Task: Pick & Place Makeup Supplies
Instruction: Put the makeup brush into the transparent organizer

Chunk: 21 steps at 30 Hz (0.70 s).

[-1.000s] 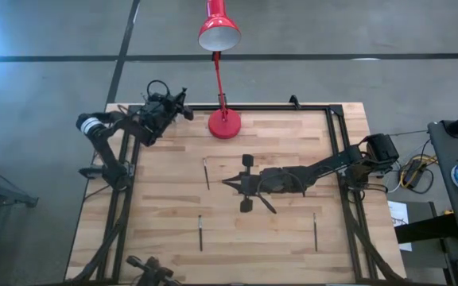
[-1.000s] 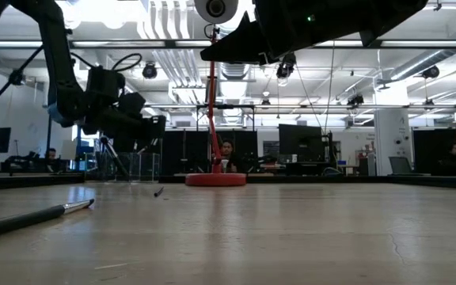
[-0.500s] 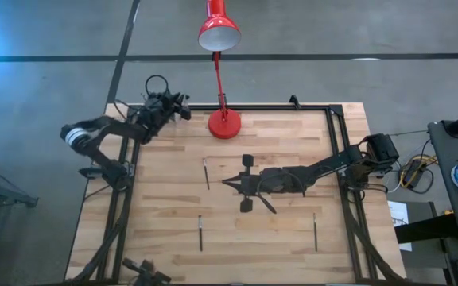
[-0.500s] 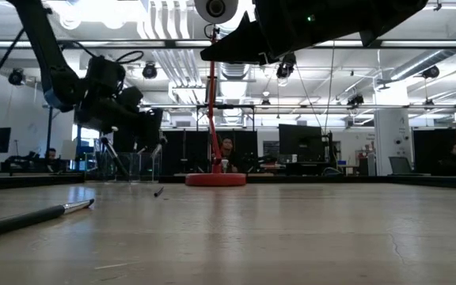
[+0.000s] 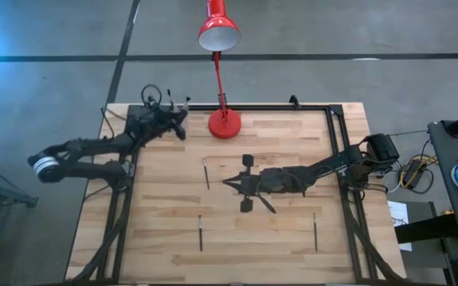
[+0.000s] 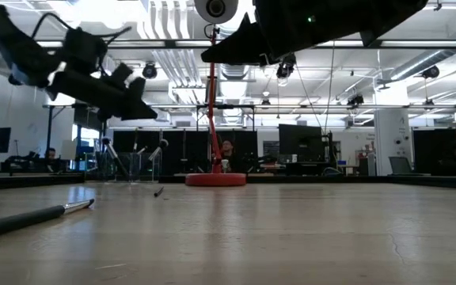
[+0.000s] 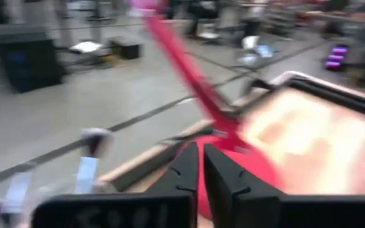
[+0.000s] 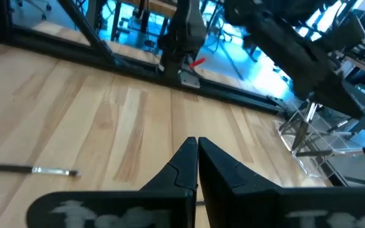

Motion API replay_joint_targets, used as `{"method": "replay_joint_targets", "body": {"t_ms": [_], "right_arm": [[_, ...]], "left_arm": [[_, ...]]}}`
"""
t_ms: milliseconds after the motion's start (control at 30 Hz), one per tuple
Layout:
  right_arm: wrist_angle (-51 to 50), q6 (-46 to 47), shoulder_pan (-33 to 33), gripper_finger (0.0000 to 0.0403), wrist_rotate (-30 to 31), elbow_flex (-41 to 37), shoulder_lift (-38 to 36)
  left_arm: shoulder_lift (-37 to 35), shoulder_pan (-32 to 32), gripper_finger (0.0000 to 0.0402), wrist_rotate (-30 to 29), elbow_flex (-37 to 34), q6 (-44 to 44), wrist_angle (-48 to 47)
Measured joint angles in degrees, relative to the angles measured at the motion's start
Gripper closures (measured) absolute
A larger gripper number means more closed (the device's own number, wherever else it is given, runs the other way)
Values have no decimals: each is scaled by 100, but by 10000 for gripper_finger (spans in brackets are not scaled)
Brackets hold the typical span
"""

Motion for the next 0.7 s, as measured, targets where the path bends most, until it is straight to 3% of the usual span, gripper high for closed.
{"method": "replay_joint_targets", "body": {"t_ms": [133, 333, 533, 700], "right_arm": [[-708, 204, 59, 394, 153, 0, -260], [-2725, 1624, 572, 394, 1368, 1, -1041], [-4801, 4153, 1408, 394, 1663, 2, -1619], [-6514, 6865, 2315, 394, 1625, 2, -1765]], "left_arm": [[-440, -903, 398, 36, -490, -9, 1], [-638, -2473, 401, -261, -1003, 35, 99], [-614, -3723, 401, -1130, -1211, 18, 401], [-540, -4199, 401, -1393, -1232, -121, 602]]}}
